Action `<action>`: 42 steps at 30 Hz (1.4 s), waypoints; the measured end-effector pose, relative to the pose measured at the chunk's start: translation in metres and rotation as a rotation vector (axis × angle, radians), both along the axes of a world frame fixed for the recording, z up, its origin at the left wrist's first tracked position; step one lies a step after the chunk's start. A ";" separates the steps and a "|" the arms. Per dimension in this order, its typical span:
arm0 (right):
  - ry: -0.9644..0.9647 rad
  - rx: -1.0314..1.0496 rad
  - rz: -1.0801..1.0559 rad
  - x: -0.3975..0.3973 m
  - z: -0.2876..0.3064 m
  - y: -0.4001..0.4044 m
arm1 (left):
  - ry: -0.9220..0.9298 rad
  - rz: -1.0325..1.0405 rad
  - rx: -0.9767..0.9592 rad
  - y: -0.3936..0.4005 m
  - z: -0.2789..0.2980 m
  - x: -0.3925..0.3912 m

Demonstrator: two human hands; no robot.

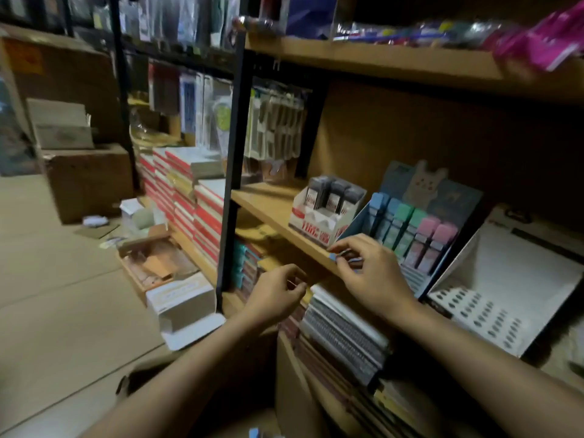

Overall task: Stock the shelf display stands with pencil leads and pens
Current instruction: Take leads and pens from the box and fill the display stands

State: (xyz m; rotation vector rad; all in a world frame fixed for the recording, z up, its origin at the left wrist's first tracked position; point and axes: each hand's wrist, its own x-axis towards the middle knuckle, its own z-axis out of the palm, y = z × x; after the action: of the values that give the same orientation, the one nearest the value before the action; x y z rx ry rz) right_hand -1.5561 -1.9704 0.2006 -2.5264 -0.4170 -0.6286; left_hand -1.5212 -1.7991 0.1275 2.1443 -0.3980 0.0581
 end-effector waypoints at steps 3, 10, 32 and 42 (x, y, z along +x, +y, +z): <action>0.182 0.004 0.057 -0.033 -0.059 0.010 | 0.173 0.021 0.178 0.024 -0.046 -0.031; 0.748 -0.163 0.150 -0.083 -0.215 0.024 | 0.629 -0.059 0.451 0.071 -0.187 -0.131; 1.058 -0.103 -0.115 -0.083 -0.371 0.042 | 0.711 0.439 0.346 0.020 -0.337 -0.191; 1.065 -0.429 0.031 -0.052 -0.397 0.057 | 0.768 0.646 -0.246 0.026 -0.334 -0.172</action>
State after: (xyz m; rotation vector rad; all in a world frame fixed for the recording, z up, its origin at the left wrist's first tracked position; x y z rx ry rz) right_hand -1.6082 -1.9132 -0.1967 -2.7860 -0.1857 0.9104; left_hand -1.6931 -1.7730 -0.2061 1.8000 0.7104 -0.3254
